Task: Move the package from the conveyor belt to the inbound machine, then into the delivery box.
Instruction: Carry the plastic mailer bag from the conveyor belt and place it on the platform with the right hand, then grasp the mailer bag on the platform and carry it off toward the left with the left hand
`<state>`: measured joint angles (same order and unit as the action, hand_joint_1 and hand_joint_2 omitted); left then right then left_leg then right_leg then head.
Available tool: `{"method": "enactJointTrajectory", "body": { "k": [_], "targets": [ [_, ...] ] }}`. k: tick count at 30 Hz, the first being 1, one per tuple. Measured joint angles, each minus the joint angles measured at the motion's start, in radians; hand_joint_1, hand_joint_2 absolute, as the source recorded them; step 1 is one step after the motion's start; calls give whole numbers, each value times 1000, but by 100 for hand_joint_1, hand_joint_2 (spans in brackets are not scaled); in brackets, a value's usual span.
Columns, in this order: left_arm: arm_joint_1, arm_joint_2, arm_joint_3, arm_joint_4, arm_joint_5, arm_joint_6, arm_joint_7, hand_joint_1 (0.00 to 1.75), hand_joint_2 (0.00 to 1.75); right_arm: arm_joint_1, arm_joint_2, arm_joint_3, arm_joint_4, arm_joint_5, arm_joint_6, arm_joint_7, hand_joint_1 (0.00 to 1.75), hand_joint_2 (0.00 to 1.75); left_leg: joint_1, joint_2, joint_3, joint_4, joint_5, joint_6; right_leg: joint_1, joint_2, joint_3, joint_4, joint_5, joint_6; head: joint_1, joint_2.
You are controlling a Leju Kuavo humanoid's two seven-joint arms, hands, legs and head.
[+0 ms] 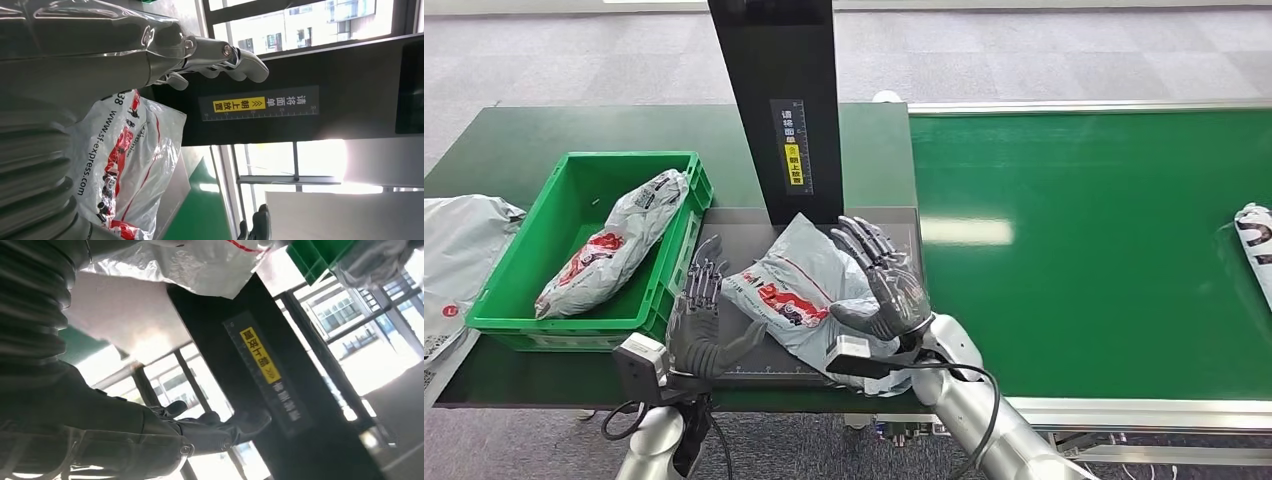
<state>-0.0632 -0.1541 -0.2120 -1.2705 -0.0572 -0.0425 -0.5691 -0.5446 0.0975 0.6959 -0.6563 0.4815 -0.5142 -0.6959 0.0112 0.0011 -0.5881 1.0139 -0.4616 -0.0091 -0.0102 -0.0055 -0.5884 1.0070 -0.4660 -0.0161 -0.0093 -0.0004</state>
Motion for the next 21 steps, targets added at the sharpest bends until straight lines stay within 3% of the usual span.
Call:
{"method": "enactJointTrajectory", "body": {
  "k": [4,8,17,21],
  "targets": [
    [0,4,-11,0,-36,10,1,0,175,74,-31,-59,-176,-281,130,-3,0,175,0,-1,-1,0,0,0,0,-1,0,0,0,0,0,0],
    [0,16,-47,0,-162,68,4,0,175,153,-53,-143,-365,-416,209,-6,0,175,0,-1,-1,0,-1,0,0,-1,-1,0,0,0,0,0],
    [-20,42,-180,26,-559,194,98,0,175,304,-60,-344,-654,-534,439,-9,0,175,0,-1,-1,0,-1,0,0,-1,-1,-1,0,0,0,0],
    [-44,46,-251,84,-685,176,163,0,175,335,-49,-418,-684,-514,507,-8,0,175,0,0,-1,0,-1,0,0,0,-1,-1,0,0,0,0]
  ]
}}
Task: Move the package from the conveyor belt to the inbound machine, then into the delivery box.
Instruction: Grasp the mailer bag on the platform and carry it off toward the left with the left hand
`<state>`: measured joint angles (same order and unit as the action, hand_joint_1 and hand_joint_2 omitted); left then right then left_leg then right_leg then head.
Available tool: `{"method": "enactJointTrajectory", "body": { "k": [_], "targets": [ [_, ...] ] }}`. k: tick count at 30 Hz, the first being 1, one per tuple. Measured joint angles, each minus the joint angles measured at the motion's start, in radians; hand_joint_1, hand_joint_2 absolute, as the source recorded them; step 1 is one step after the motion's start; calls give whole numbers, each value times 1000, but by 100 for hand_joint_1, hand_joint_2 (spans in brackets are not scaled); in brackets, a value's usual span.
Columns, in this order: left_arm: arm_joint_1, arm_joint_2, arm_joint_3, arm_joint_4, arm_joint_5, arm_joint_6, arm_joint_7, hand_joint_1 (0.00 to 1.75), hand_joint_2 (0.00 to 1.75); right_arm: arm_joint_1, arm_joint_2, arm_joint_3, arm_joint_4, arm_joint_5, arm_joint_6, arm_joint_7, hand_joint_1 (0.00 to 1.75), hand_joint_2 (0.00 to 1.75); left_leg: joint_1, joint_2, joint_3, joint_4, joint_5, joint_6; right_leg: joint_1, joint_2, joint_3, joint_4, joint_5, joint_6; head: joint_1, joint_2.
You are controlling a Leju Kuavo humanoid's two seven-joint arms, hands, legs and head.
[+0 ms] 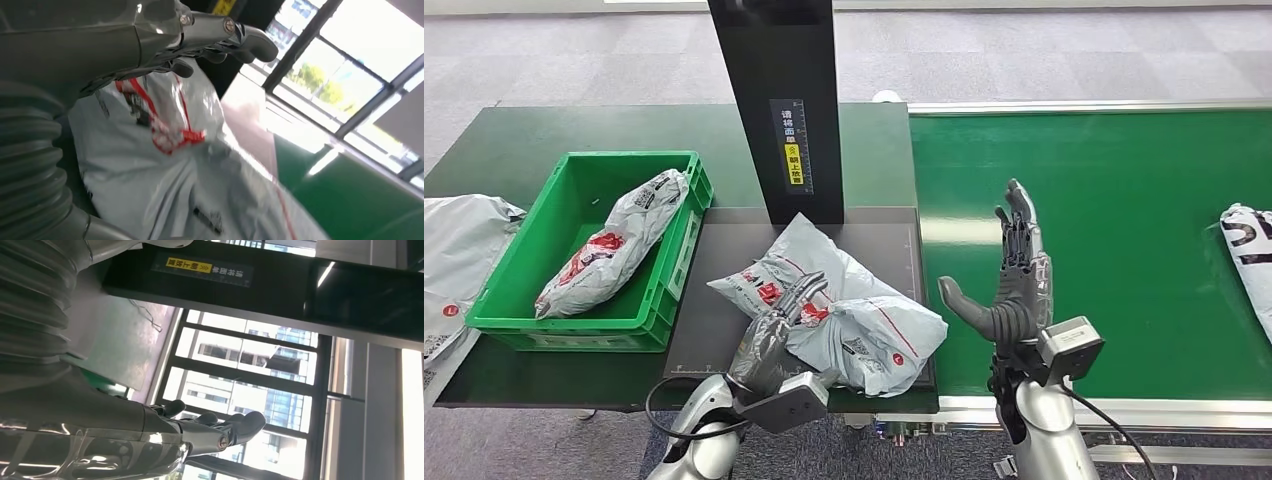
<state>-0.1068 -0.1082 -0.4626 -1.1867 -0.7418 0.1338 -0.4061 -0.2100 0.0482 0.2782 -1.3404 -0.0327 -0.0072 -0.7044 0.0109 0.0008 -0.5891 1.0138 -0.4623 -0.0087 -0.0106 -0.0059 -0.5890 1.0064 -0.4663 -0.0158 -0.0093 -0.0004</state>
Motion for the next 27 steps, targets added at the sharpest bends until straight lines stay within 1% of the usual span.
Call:
{"method": "enactJointTrajectory", "body": {
  "k": [3,5,7,10,15,16,19,20,23,27],
  "targets": [
    [-27,-1,-38,76,-79,-51,102,0,175,20,17,-45,0,34,29,0,0,175,0,0,0,0,0,0,0,0,0,0,0,0,0,0],
    [-51,-6,-50,139,-117,-75,175,0,175,32,29,-70,3,52,38,1,0,175,0,0,0,0,0,0,0,0,0,0,0,0,0,0],
    [-82,-13,-54,200,-143,-86,223,0,175,40,41,-93,9,63,44,1,0,175,0,0,0,0,0,0,0,0,1,0,0,0,0,0],
    [-121,-22,-60,272,-160,-84,257,0,175,48,57,-119,20,75,48,1,0,175,0,0,2,-1,0,0,0,0,3,0,0,0,0,0],
    [-155,-35,-60,331,-164,-82,279,0,175,58,77,-147,35,94,51,1,0,175,0,-4,5,-2,0,0,0,-4,8,0,-2,1,0,0],
    [-160,-37,-60,339,-164,-83,280,17,131,59,80,-150,38,96,52,1,0,175,0,-4,5,-2,0,1,0,-5,9,0,-2,1,0,0],
    [-170,-40,-60,359,-165,-82,282,147,0,61,88,-158,43,99,53,1,0,175,0,-5,6,-2,2,1,0,-5,10,-1,0,1,0,0],
    [-173,-41,-60,363,-165,-82,282,175,0,62,91,-160,45,100,53,1,0,175,0,-4,7,-2,3,1,0,-5,10,-1,1,2,0,0],
    [-177,-45,-54,371,-165,-74,275,175,0,65,98,-171,49,108,57,1,0,175,-1,-5,7,-2,5,1,-1,-5,10,-1,3,2,0,0],
    [-177,-51,-28,372,-147,-51,243,175,0,68,111,-191,55,125,70,1,0,175,0,-4,7,-1,6,1,-1,-5,10,-1,4,1,0,0]
  ]
}}
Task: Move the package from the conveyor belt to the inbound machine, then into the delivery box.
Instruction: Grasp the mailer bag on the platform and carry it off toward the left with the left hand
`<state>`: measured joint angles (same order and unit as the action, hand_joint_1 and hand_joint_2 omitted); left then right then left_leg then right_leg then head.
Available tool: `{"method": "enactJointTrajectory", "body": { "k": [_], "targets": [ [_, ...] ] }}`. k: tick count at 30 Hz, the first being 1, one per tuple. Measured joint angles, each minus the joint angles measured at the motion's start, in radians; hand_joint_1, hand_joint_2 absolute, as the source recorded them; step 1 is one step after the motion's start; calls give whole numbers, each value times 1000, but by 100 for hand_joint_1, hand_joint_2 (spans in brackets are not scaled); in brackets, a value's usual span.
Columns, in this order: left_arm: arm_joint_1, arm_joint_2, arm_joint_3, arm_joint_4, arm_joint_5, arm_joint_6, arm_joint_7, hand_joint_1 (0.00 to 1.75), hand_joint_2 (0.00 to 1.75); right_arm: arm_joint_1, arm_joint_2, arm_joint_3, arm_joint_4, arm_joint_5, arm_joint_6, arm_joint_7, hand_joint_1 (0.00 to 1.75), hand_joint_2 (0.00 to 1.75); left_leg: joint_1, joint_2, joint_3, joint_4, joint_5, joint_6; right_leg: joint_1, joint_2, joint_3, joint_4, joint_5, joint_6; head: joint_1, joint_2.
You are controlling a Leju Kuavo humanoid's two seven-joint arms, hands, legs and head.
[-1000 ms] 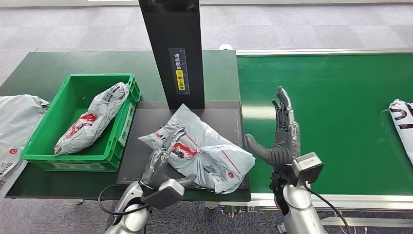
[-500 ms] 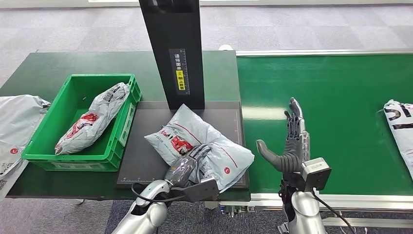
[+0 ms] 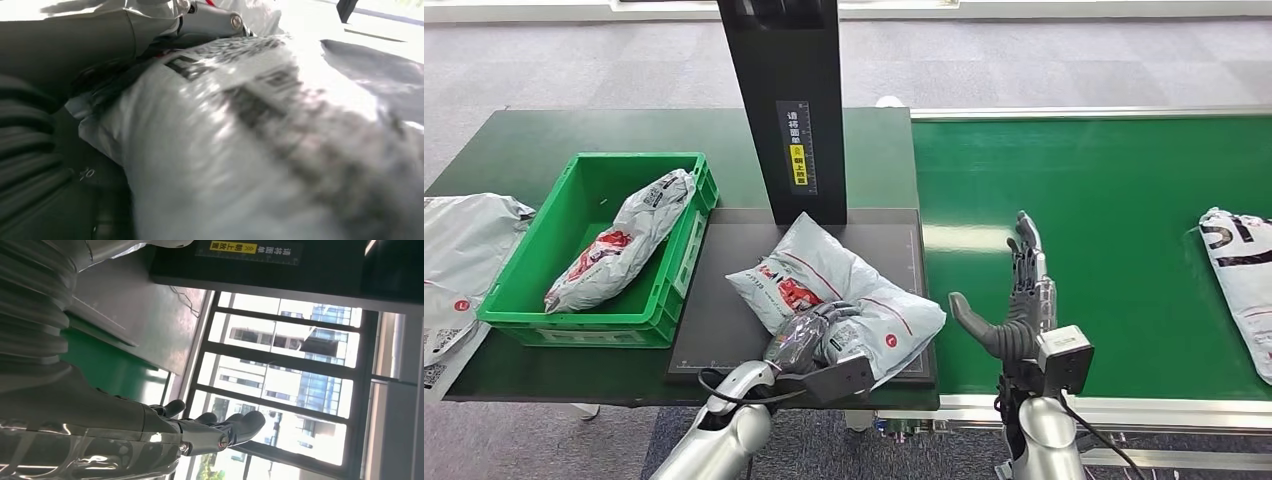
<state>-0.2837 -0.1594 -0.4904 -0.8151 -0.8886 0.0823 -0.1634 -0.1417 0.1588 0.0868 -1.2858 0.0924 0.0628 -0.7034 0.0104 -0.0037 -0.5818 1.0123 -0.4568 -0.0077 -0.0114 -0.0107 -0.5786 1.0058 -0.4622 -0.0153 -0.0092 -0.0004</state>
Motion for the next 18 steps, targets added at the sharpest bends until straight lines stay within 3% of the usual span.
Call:
{"method": "enactJointTrajectory", "body": {
  "k": [4,8,14,18],
  "targets": [
    [11,-7,38,-14,49,24,-45,175,0,3,8,-14,6,10,8,0,0,175,0,0,0,0,0,0,0,1,-1,0,0,0,0,0],
    [38,-12,79,-47,130,39,-106,175,175,4,10,-23,10,10,9,0,0,175,0,1,-1,0,0,0,0,2,-3,0,0,0,0,0],
    [102,-15,145,-144,283,107,-226,175,175,4,10,-26,12,10,8,2,0,175,0,2,-7,0,0,0,0,3,-9,0,0,0,0,0],
    [140,-14,174,-224,333,225,-306,175,175,4,11,-27,12,6,7,10,0,175,0,2,-10,0,0,-1,0,3,-12,0,0,0,0,0]
  ]
}}
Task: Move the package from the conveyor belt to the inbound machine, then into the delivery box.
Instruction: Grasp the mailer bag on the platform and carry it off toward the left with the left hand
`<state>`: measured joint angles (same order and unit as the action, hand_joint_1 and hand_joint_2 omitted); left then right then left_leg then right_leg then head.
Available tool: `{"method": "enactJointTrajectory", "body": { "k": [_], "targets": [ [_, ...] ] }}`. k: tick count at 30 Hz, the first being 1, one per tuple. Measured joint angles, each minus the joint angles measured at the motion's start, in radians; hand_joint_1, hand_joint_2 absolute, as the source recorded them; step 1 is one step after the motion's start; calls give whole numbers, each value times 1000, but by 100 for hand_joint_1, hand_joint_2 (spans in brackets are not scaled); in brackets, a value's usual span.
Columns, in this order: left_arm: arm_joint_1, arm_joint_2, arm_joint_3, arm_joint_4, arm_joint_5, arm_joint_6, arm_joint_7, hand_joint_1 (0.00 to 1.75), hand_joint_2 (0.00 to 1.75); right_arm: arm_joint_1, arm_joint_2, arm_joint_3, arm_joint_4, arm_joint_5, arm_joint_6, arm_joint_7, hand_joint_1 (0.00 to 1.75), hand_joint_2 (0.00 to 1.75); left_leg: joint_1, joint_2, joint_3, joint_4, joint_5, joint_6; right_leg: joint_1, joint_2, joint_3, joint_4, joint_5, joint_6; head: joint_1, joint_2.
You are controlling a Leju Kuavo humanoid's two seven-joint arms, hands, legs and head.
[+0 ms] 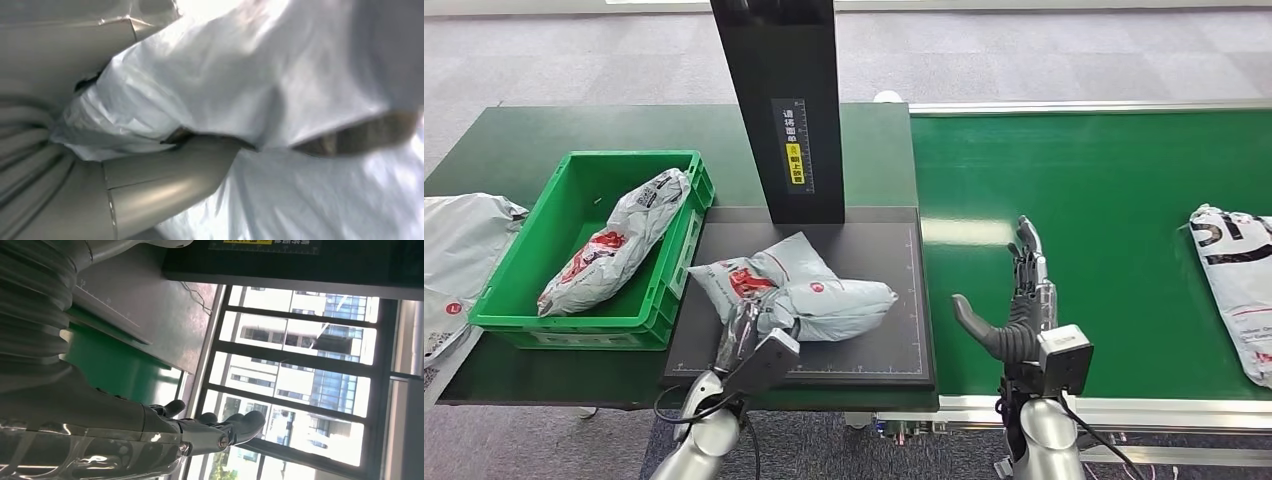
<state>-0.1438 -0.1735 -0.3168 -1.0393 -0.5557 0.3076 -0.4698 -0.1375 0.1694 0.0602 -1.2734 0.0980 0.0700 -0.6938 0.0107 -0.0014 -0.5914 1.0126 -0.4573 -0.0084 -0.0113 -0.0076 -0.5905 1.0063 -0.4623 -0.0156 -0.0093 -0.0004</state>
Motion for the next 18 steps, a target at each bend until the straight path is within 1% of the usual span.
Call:
{"method": "enactJointTrajectory", "body": {
  "k": [3,8,10,13,18],
  "targets": [
    [19,3,12,-56,-20,98,-46,175,175,-1,0,-1,0,-5,0,5,0,175,0,0,-2,0,0,0,0,0,-1,0,0,0,0,0],
    [38,10,13,-142,-116,311,-96,175,175,-3,0,-1,2,-16,-2,9,0,175,0,0,-3,0,0,0,0,0,-3,0,0,0,0,0],
    [45,12,15,-189,-130,365,-131,175,175,-6,0,-1,6,-17,-4,9,0,175,0,0,-3,0,0,0,0,0,-3,0,0,0,0,0],
    [54,10,32,-275,-138,389,-191,175,175,-11,0,-1,15,-18,-6,9,0,175,0,0,-4,0,0,0,0,0,-3,0,0,0,0,0],
    [66,7,65,-416,-156,391,-218,175,175,-19,0,-1,28,-27,-9,8,0,175,0,0,-4,0,0,0,0,0,-4,0,0,0,0,0]
  ]
}}
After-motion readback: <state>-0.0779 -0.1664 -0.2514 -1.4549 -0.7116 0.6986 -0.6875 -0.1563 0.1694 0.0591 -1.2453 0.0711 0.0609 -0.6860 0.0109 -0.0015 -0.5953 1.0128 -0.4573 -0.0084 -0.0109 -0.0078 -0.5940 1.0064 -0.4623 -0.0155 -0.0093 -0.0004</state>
